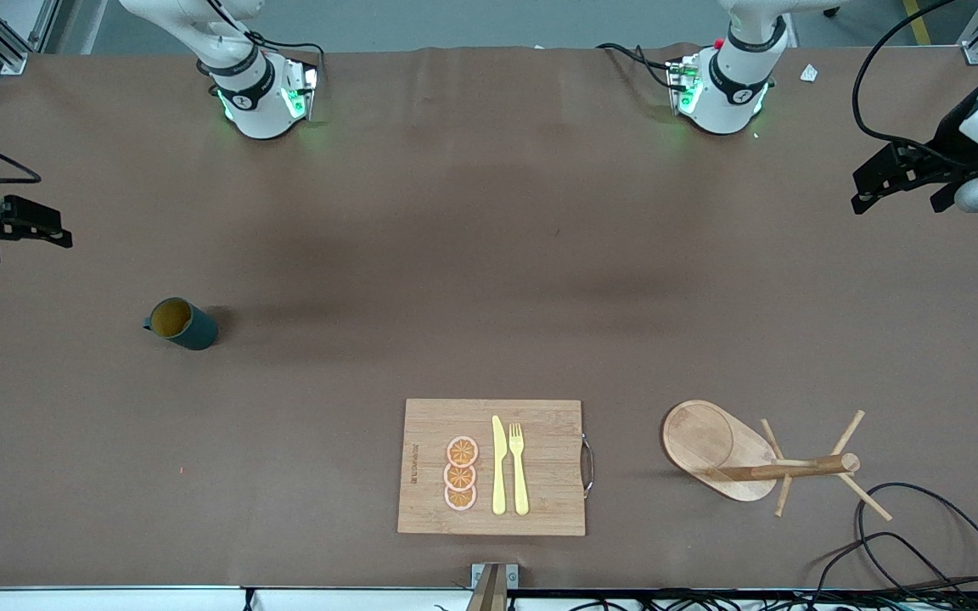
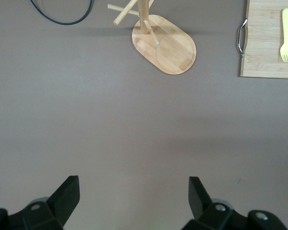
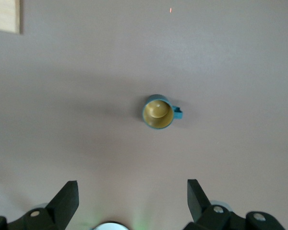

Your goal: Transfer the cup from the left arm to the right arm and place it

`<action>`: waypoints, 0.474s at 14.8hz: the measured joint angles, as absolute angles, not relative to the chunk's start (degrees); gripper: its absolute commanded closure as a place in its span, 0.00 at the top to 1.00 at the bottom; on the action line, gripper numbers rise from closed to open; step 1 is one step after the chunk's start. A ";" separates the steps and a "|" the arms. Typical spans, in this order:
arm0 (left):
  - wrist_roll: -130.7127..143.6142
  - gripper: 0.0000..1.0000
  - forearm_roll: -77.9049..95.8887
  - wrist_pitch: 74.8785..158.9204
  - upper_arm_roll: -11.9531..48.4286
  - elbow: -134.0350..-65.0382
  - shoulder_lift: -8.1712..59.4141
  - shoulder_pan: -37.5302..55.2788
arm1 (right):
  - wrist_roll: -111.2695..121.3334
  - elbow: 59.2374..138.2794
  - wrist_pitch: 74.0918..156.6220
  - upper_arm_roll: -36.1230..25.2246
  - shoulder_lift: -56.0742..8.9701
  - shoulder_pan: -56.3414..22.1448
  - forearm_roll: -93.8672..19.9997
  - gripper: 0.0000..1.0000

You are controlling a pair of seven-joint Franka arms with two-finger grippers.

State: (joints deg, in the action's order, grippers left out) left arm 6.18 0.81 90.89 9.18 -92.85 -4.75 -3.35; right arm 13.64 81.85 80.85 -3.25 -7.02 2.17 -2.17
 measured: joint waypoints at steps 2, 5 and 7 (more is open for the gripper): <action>6.18 1.00 0.81 90.89 9.18 -92.82 -4.75 -3.35 | 9.36 81.68 79.33 -3.22 -4.93 2.09 -3.19 1.00; 6.18 1.00 0.81 90.89 9.18 -92.81 -4.74 -3.35 | 6.44 81.87 76.87 -3.17 -1.65 1.87 -3.37 1.00; 6.18 1.00 0.81 90.89 9.18 -92.80 -4.74 -3.36 | 5.63 83.35 76.50 -3.18 0.78 1.85 -3.37 1.00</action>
